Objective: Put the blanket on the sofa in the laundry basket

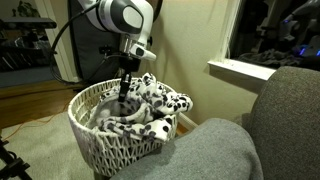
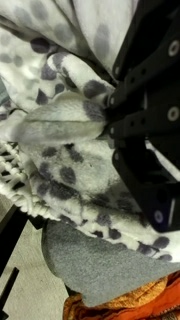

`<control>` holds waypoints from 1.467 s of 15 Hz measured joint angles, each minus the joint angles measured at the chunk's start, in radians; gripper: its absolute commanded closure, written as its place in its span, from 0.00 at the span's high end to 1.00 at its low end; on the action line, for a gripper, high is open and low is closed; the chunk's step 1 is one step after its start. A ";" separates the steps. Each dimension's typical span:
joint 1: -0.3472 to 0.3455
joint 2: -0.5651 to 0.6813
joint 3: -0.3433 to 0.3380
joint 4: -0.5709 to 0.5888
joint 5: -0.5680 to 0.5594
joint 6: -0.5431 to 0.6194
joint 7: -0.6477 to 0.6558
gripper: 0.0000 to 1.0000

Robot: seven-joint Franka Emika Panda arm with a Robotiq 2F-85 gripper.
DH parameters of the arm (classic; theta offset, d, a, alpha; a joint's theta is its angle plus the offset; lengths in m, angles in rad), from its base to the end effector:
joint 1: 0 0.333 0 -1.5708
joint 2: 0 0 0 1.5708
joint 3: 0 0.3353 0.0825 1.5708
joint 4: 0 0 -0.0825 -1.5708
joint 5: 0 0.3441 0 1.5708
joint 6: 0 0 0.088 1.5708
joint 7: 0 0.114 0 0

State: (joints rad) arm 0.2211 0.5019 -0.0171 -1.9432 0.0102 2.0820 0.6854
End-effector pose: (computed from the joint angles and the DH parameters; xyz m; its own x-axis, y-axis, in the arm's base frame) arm 0.5477 0.1143 0.2384 0.8343 -0.4785 -0.2738 -0.4277 -0.8752 0.2261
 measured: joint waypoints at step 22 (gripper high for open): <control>0.183 0.016 0.088 0.145 -0.146 -0.015 0.023 0.03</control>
State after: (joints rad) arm 0.4039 0.5182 0.0705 -1.7984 -0.1361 2.0666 0.7082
